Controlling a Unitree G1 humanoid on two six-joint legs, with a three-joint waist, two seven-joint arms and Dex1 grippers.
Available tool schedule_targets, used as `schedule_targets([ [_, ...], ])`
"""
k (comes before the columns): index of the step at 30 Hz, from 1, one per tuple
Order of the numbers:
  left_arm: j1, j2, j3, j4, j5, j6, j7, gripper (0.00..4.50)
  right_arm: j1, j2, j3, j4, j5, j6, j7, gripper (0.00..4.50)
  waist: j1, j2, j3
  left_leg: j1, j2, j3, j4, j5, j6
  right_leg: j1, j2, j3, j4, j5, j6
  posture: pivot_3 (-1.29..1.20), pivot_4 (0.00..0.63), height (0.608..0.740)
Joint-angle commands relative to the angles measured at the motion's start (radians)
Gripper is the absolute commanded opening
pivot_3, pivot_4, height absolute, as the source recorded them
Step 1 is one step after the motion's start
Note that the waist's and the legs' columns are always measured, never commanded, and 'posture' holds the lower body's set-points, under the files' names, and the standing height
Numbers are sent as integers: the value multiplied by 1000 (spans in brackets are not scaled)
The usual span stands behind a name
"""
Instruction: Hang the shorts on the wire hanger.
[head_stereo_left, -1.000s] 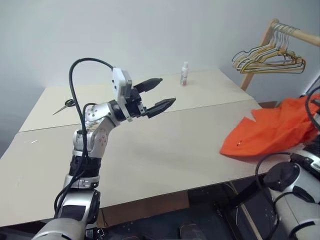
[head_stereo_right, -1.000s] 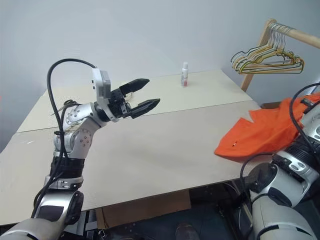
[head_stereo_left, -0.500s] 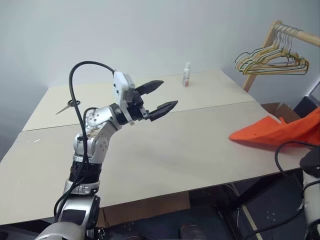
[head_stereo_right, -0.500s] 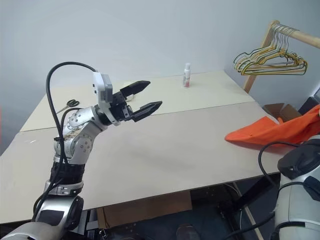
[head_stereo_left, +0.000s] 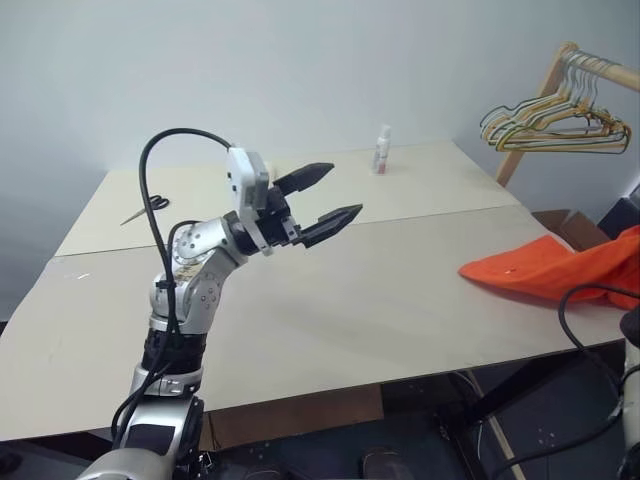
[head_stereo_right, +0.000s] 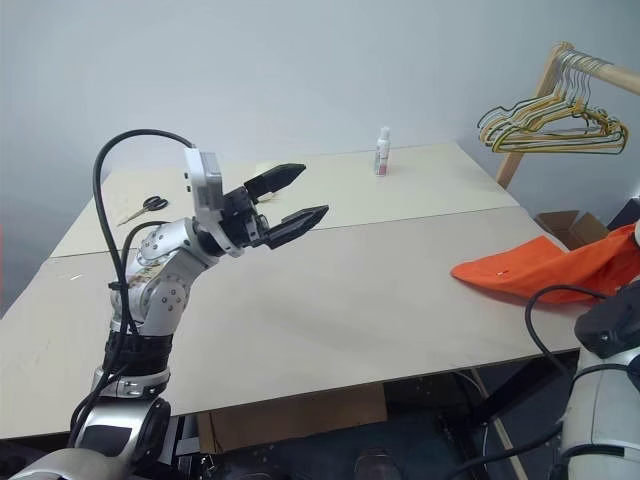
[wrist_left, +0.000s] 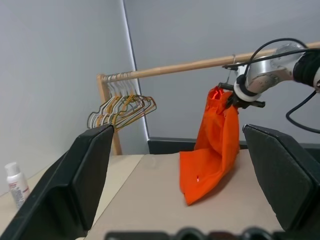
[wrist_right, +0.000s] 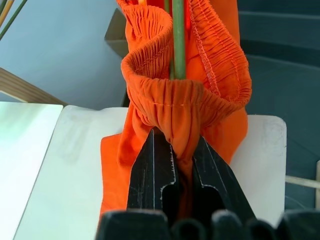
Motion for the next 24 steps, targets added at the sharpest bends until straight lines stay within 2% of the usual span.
schedule_targets([
  [1, 2, 13, 6, -57, -41, -1, -34, 4475, -4, -11, 36, 3, 21, -10, 28, 0, -1, 0, 0, 0, 0, 0, 0, 0, 0, 0, 0, 0, 0, 0, 0, -78, 0, 740],
  [8, 3, 3, 18, -65, -83, 0, -56, 4475, 16, -8, 102, 9, 6, -4, 39, 0, -1, 0, 0, 1, 0, 0, 0, 0, 0, 1, 1, 0, 0, 0, 0, -77, 0, 740],
  [13, 3, 6, 17, -63, -102, -4, -58, 4500, 30, -7, 169, -28, -31, -10, -1, 1635, 2, 0, 0, 1, 0, 0, 0, 0, 0, 1, 1, 0, -1, 0, 0, -80, 0, 740],
  [15, 4, 8, 13, -58, -101, -8, -58, 4500, 39, -7, 205, -53, -55, -7, -21, 2433, 3, 0, 0, 0, 0, 0, 0, 0, 0, 1, 0, 0, -1, 0, 0, -82, 0, 740],
  [20, 5, 8, 10, -58, -102, -7, -57, 4500, 106, 22, 325, -258, -159, 32, -108, 4197, 5, 0, 0, 0, 0, 0, 1, 0, 0, 0, 0, 0, -1, 0, 0, -79, 0, 740],
  [21, 6, 9, 9, -58, -102, -7, -58, 4500, 125, 34, 344, -318, -182, 46, -125, 4468, 6, 0, 0, 0, 0, 0, 1, 0, 0, 0, 0, 0, 0, 0, 0, -79, 0, 740],
  [24, 8, 9, 10, -60, -106, -7, -60, 4500, 191, 71, 412, -520, -262, 83, -159, 4468, 6, 1, 0, 0, 1, 0, 1, 0, 0, 0, 0, 1, 0, 0, 0, -78, 0, 740],
])
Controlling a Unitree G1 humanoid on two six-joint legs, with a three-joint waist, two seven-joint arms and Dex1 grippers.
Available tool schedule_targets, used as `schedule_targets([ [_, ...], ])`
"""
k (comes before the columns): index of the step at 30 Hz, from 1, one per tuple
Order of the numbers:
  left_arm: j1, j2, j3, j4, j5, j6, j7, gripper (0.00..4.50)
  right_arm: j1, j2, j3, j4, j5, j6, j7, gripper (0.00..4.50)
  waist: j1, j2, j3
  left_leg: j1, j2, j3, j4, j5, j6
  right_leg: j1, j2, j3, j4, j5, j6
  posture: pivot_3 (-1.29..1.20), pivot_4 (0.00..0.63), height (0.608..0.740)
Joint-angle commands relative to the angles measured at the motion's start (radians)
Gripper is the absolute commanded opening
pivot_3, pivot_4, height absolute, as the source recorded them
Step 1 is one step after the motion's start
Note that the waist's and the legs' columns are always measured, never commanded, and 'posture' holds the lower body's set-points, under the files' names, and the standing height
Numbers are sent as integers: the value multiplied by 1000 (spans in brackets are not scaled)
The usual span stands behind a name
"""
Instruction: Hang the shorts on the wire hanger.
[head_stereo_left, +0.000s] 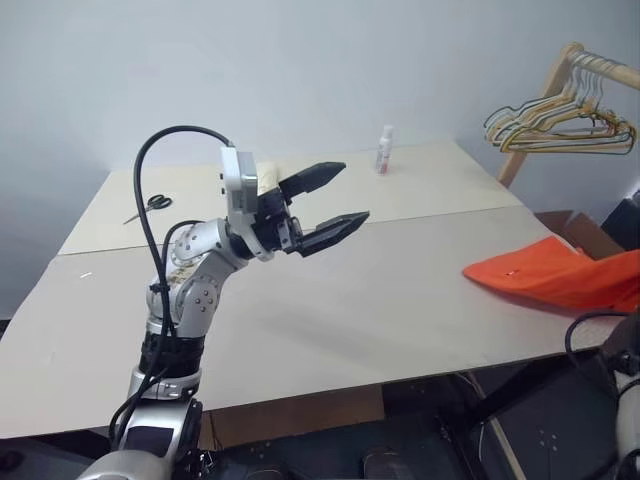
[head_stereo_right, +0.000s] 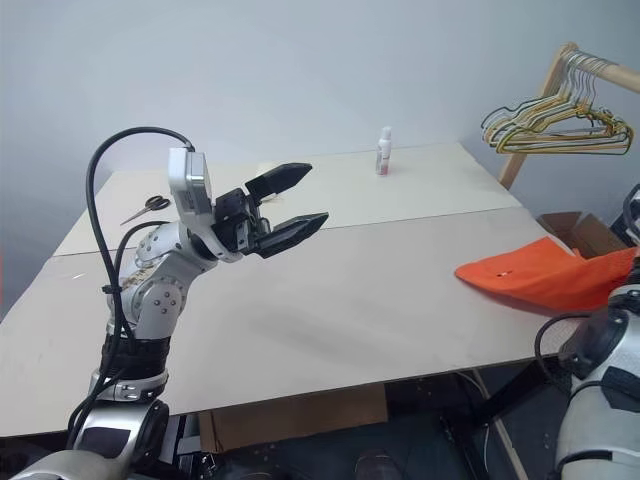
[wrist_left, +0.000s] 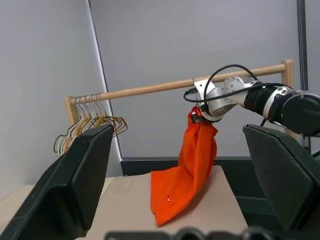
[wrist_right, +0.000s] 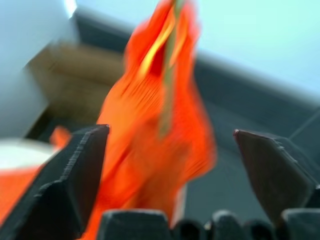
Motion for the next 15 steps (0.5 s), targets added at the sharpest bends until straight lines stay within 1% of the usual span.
schedule_targets([
  [1, -4, 4, 11, -26, -11, -8, 1, 4500, 55, 35, 91, -267, -115, 27, -57, 4468, -1, 0, 0, 0, 0, 0, 0, 0, 0, 0, 0, 0, 0, 0, 0, -77, 0, 740],
  [4, -4, 4, 14, -24, -12, -6, 5, 4500, 113, 59, 162, -389, -194, 14, -55, 4468, -1, 0, 0, 0, 0, 0, 1, 0, 0, 0, 0, 0, 1, 0, 0, -75, 0, 740],
  [8, 5, 22, 17, -25, 4, 8, 27, 4500, 214, 78, 350, -482, -329, -134, 7, 4468, 0, 0, 0, 0, 0, 0, 1, 0, 0, 0, 0, 0, 1, 0, 0, -68, 0, 740],
  [9, 7, 28, 18, -24, 7, 10, 30, 4500, 227, 80, 376, -495, -348, -153, 23, 4468, -2, 0, 0, 0, 0, 0, 1, 0, 0, 0, 0, 0, 1, 0, 0, -68, 0, 740],
  [15, 37, 104, 28, -7, 52, 34, 69, 4500, 309, 127, 490, -603, -370, -247, 233, 4468, -2, 0, 0, 1, 0, -1, 0, 0, 0, -1, 1, 0, 1, 0, 1, -12, 0, 740],
])
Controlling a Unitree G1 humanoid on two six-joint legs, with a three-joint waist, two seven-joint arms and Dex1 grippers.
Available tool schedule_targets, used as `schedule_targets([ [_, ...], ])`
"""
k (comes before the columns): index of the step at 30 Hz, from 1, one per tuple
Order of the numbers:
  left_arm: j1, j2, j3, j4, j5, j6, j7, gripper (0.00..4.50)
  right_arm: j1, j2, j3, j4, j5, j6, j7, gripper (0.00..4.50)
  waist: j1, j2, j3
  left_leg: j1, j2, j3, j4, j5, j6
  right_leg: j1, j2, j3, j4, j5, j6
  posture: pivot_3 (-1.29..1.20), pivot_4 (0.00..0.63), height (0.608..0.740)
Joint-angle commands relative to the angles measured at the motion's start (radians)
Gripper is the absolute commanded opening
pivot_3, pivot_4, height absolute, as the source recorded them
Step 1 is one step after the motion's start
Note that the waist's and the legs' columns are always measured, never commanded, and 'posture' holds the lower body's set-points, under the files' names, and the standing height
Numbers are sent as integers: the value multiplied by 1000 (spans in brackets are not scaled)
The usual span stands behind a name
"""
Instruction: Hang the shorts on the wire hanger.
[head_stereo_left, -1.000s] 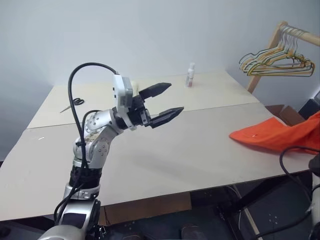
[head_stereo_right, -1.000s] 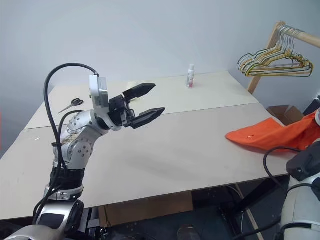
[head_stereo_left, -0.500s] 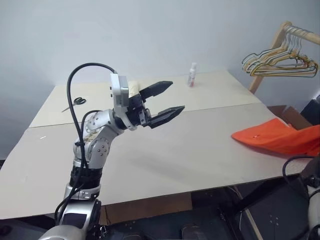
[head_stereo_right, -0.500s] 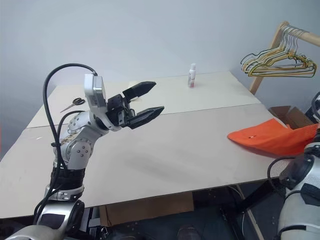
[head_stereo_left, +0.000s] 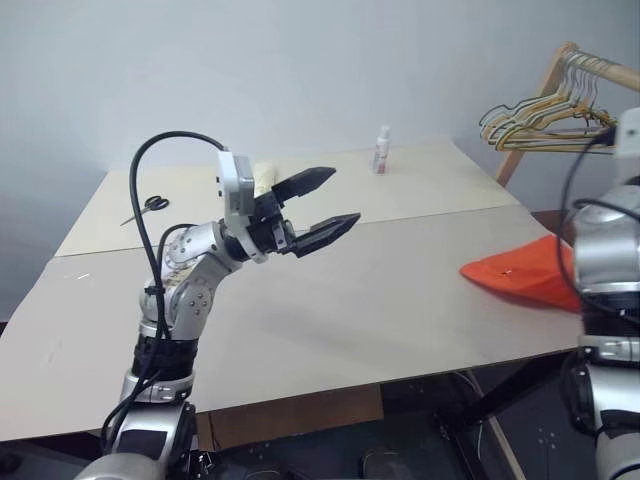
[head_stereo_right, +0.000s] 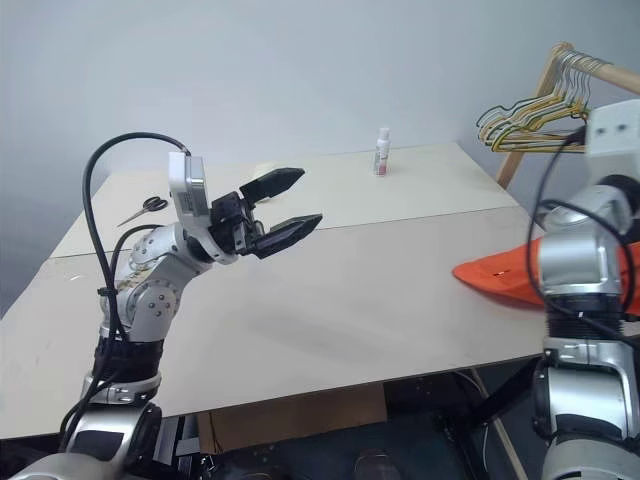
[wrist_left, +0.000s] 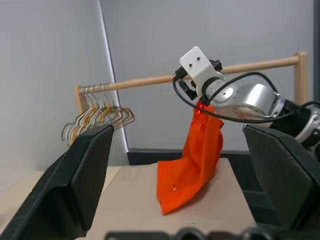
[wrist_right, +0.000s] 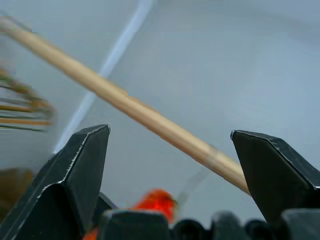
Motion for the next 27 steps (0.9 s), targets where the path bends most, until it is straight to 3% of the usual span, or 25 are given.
schedule_targets([
  [1, 16, 49, 23, -11, 38, 11, 25, 4500, 31, 10, 49, -100, -24, -67, 124, 4468, 8, 0, 0, 0, 0, 0, 0, 0, 0, 0, 0, 0, 0, 0, 0, 4, 0, 740],
  [8, 155, 111, 55, -68, 96, -7, 84, 4500, 164, 36, 115, -188, 28, -192, 426, 4468, 56, -3, 2, 1, 0, 0, 0, 0, 0, -1, 0, -1, 0, 0, 0, 102, 0, 740],
  [16, 303, 142, 65, -119, 143, -9, 135, 4500, 312, -44, 164, -300, 172, -277, 902, 4468, 148, -8, 5, 0, -2, -1, 0, 0, 0, -1, -2, -2, -1, 0, 0, 161, 0, 740],
  [22, 363, 178, 59, -115, 191, -32, 131, 4500, 397, -75, 159, -333, 199, -303, 1066, 4468, 189, -11, 7, 0, -2, -2, 0, 0, 0, -2, -3, -3, -1, 1, 0, 184, 0, 740],
  [27, 371, 189, 55, -116, 203, -38, 119, 4500, 417, -74, 155, -340, 180, -301, 1101, 4468, 199, -12, 7, -1, -2, -2, -1, 0, -1, -2, -3, -4, -1, 1, 0, 191, 0, 740],
])
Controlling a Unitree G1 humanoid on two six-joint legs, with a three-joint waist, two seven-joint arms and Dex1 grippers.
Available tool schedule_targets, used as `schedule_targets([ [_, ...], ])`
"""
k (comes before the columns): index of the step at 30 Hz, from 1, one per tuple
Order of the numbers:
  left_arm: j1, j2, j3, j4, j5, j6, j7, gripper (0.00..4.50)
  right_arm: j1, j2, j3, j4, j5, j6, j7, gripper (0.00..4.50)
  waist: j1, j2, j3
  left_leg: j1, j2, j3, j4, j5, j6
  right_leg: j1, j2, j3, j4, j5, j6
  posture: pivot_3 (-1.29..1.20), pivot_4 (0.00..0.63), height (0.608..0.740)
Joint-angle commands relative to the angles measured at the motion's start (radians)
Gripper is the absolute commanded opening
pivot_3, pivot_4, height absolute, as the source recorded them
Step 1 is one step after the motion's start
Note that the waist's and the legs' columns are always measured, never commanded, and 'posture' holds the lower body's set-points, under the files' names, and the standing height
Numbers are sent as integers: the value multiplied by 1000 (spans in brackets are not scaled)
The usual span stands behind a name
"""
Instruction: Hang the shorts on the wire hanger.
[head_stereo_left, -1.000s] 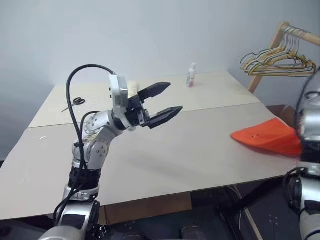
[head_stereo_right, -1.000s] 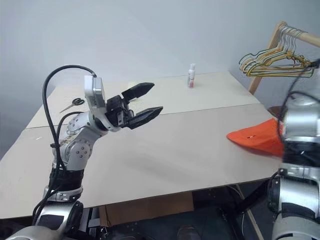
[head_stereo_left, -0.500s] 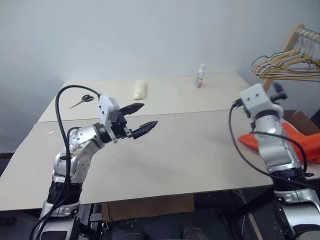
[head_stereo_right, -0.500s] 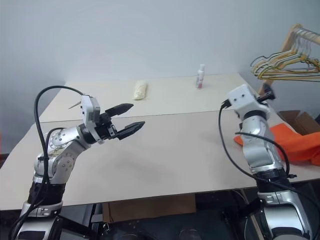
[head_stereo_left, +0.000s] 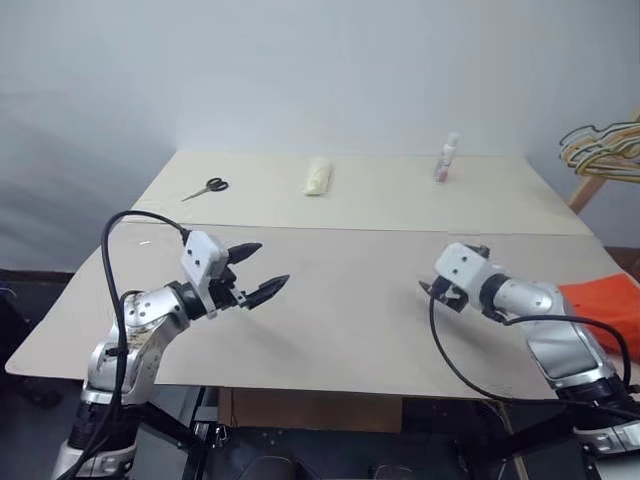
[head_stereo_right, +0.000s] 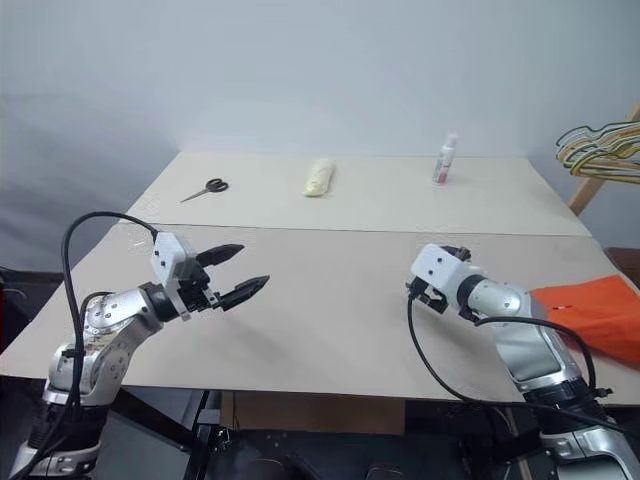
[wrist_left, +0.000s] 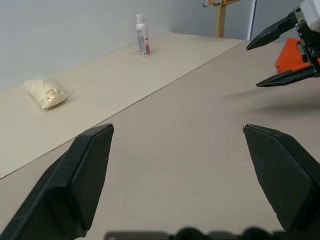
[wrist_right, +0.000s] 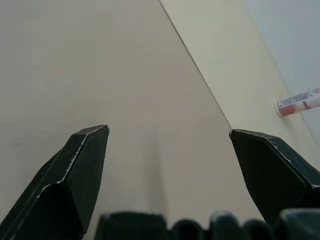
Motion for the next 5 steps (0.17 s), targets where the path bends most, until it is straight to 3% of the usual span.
schedule_targets([
  [1, -16, 10, 11, -33, 6, -31, -7, 4500, -1, -16, -27, -45, -10, -17, 20, 4468, 1, -1, 0, 0, 0, 0, 0, 0, 0, 0, 0, 0, 0, 0, 0, 190, 0, 740],
  [5, -37, 17, 2, -19, 10, -7, -16, 4500, 26, -12, -28, -59, -27, -14, 22, 4468, 8, -2, 1, 0, 0, 0, 0, 0, 0, 0, 0, 0, 0, 0, 0, 184, 0, 740],
])
